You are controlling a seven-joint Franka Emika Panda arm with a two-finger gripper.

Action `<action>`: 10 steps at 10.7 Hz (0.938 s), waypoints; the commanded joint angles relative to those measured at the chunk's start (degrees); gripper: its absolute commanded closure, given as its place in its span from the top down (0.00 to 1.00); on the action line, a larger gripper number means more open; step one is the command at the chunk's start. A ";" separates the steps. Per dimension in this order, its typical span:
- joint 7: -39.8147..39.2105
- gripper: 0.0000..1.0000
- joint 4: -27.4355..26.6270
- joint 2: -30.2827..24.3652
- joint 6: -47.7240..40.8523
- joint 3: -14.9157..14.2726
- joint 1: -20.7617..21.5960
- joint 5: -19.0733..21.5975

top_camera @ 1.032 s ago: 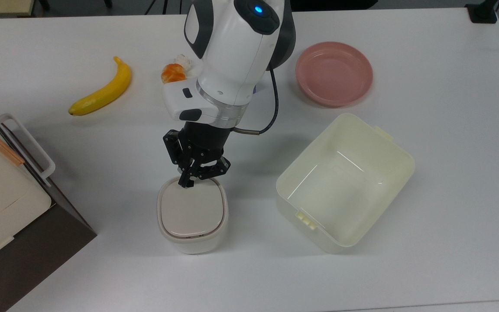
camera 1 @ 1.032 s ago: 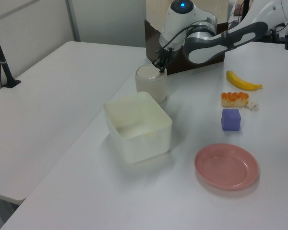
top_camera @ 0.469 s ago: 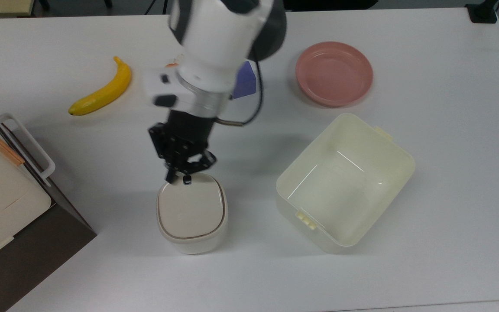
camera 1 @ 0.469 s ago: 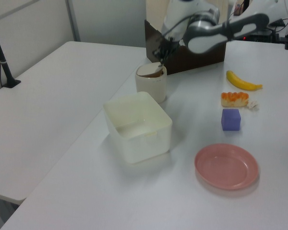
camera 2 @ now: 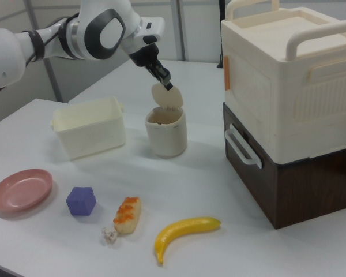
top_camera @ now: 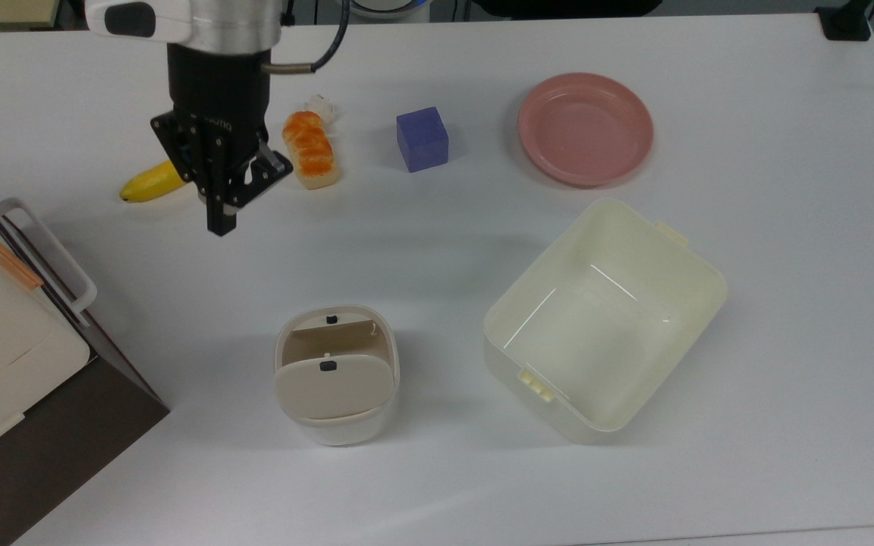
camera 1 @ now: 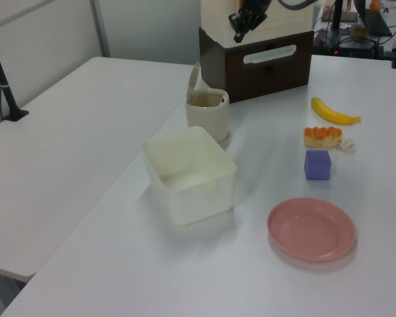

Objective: Open the trash can

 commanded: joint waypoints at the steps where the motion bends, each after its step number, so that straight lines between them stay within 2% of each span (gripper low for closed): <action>1: -11.73 0.06 -3.63 -4.16 -9.32 0.39 0.70 1.17; 3: -25.77 0.06 -4.25 -7.93 -23.26 0.39 0.97 1.95; 4: -30.37 0.06 -4.43 -9.87 -28.82 0.39 0.97 2.14; 7: -32.00 0.10 -8.81 -17.16 -33.61 -0.30 3.67 2.14; 9: -31.56 0.13 -9.44 -18.06 -34.41 -1.45 6.49 2.14; 10: -31.03 0.19 -9.26 -17.88 -34.41 -1.54 6.94 2.14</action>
